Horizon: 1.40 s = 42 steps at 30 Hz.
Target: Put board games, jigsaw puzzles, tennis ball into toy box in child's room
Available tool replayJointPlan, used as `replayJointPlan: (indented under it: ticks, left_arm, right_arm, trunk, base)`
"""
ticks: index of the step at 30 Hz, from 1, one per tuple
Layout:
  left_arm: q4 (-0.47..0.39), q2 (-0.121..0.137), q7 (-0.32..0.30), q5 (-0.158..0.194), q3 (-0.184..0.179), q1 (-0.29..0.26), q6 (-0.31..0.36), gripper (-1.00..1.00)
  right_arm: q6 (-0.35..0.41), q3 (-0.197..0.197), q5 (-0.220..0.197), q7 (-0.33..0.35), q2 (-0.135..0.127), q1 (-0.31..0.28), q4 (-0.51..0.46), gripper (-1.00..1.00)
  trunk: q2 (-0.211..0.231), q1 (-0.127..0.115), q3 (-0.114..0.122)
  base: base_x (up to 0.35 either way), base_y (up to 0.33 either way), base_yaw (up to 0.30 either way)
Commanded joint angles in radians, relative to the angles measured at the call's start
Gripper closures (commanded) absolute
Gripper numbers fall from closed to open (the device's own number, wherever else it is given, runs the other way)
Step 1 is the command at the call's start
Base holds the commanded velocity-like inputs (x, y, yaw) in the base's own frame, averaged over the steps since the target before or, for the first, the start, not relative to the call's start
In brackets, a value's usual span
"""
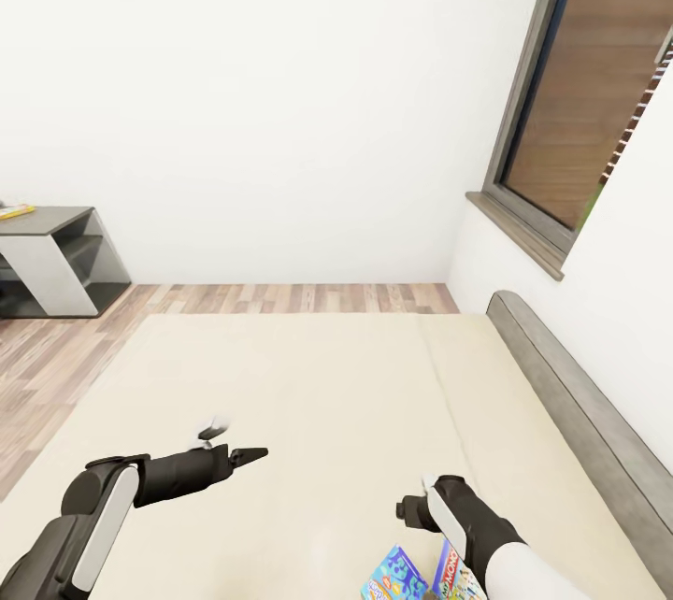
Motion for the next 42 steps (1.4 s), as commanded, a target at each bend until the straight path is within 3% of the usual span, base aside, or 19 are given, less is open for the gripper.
replayJointPlan:
  ticks: [1, 25, 27, 35, 37, 42]
  left_arm:
    - [0.0, 0.0, -0.007, -0.005, 0.001, -0.001, 0.004, -1.0]
    - [-0.007, 0.003, -0.017, 0.002, 0.0, -0.001, 0.004, -1.0]
    - [-0.009, 0.009, -0.043, 0.004, 0.003, 0.0, 0.004, -1.0]
    - [0.002, 0.082, -0.378, 0.001, 0.013, -0.002, 0.004, -1.0]
    - [0.007, 0.091, -0.42, 0.002, 0.014, -0.002, 0.004, -1.0]
    - [0.009, 0.094, -0.448, 0.004, 0.015, -0.002, 0.004, -1.0]
  right_arm:
    - [0.003, 0.008, -0.01, -0.008, -0.001, 0.0, -0.002, -1.0]
    - [0.016, 0.01, -0.008, -0.007, -0.002, -0.002, -0.011, -1.0]
    - [0.017, 0.01, -0.01, -0.006, -0.002, -0.004, -0.012, -1.0]
    - [0.021, 0.008, -0.011, -0.002, -0.013, -0.033, -0.013, -1.0]
    - [0.024, 0.008, -0.011, -0.002, -0.011, -0.038, -0.013, -1.0]
    - [0.024, 0.008, -0.007, -0.003, -0.007, -0.039, -0.011, -1.0]
  trunk:
    - [-0.002, 0.001, -0.002]
    - [-0.002, 0.001, -0.032]
    - [-0.002, 0.001, -0.035]
    - [-0.002, 0.001, -0.048]
    - [-0.002, 0.001, -0.051]
    - [-0.002, 0.001, -0.059]
  base:
    - [0.0, 0.0, 0.0]
    - [0.0, 0.0, 0.0]
    - [0.0, 0.0, 0.0]
    - [0.0, 0.0, 0.0]
    - [0.0, 0.0, 0.0]
    - [0.0, 0.0, 0.0]
